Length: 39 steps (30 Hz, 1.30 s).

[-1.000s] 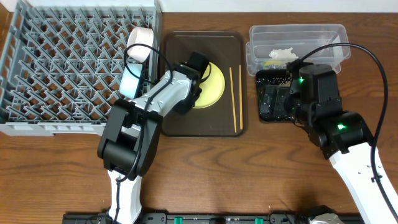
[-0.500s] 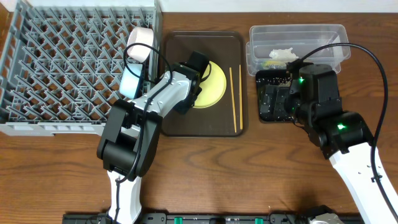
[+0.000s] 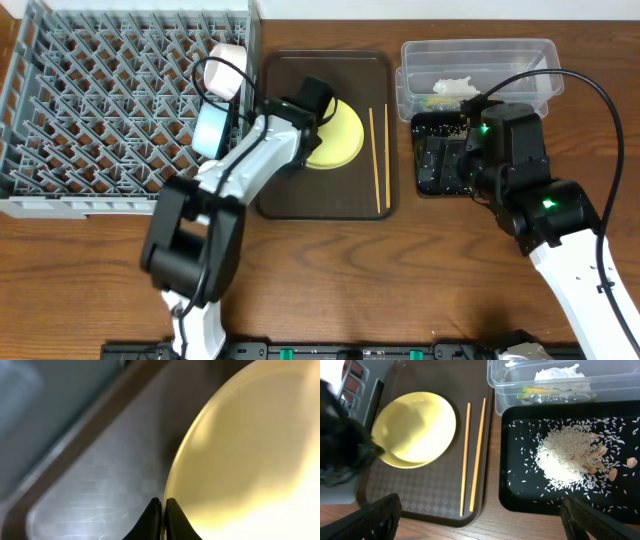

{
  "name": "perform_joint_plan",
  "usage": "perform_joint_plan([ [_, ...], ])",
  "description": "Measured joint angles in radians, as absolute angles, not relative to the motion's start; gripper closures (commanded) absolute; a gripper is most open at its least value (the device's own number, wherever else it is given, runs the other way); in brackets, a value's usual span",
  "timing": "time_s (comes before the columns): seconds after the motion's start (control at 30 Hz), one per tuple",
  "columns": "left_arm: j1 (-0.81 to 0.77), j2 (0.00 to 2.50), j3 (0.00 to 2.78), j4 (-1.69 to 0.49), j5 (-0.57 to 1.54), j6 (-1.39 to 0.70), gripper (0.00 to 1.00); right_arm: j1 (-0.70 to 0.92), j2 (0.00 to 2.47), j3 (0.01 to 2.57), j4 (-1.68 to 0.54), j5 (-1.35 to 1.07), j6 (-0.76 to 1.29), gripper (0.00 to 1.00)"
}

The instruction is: Sort waste into correct bins and load items into the dishwasher

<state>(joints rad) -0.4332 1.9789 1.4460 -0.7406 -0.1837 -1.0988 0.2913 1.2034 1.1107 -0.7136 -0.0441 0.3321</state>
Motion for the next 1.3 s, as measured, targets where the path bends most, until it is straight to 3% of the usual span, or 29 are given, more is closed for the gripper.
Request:
perform_joint_plan([
  [0.5,-0.433,1.707,1.446,-0.677,-0.458,-0.740,0.93,0.291,1.203,1.111,-0.713,-0.044,0.332,0.01],
  [0.83,-0.408,1.660,1.446,-0.392,-0.653,-0.268,0.93,0.291,1.203,1.111,-0.713,-0.044,0.332,0.01],
  [1.3,-0.192,1.660,1.446,-0.058,-0.705,0.138,0.93,0.291,1.203,1.111,-0.714,-0.044,0.332,0.01],
])
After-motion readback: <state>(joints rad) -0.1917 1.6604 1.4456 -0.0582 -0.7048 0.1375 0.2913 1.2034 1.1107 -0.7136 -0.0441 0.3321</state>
